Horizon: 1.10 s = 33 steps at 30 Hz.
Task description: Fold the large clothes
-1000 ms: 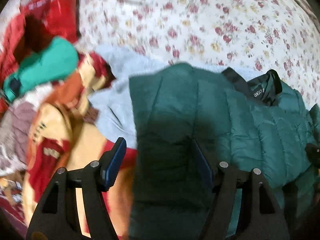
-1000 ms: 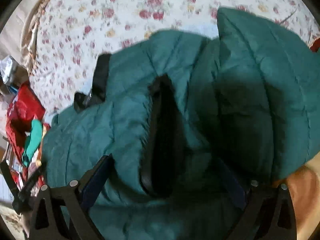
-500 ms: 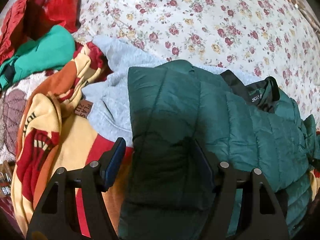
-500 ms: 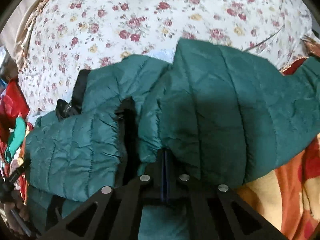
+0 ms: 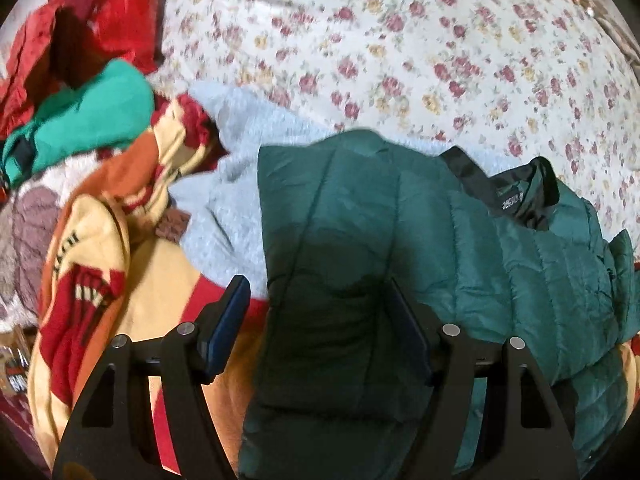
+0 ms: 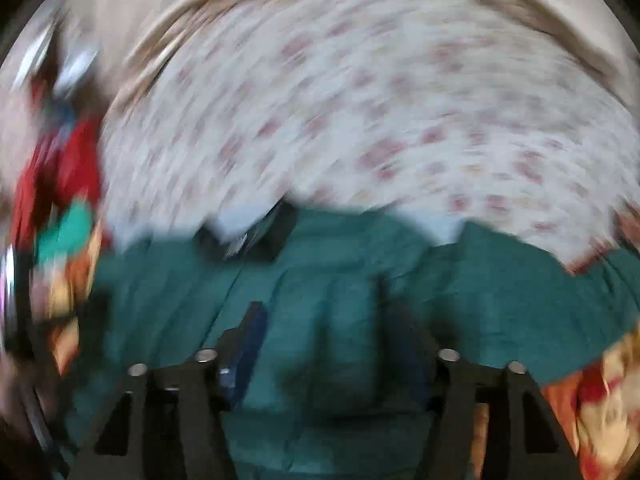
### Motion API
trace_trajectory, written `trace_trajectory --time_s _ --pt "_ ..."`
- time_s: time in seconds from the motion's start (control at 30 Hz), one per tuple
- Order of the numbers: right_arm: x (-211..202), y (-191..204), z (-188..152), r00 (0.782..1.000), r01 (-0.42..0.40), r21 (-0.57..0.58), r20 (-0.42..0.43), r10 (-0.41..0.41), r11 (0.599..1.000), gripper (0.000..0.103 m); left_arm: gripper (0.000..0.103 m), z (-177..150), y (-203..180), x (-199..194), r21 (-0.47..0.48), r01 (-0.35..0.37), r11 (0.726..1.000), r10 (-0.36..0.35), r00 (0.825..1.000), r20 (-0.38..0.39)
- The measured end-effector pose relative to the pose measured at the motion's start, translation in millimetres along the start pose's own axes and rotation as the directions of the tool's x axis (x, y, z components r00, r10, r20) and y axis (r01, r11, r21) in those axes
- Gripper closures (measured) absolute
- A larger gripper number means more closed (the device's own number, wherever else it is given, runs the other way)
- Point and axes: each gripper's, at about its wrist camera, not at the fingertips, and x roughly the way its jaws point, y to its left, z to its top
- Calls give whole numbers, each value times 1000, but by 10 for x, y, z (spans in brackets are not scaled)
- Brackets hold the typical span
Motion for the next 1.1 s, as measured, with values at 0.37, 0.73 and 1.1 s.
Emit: trace_trajectory --time_s 0.37,0.73,1.1 --pt "903 -516 -184 941 -20 60 -336 39 998 65 19 -13 -6 219 4 -10 1000 11 996 -88" --pt "492 73 224 989 -1 26 -145 5 1000 19 19 2 -88 137 45 -62 997 64 997 -46" --pt "282 -294 198 987 96 97 -135 -83 991 15 0 -80 275 356 -185 41 982 -75 980 -185"
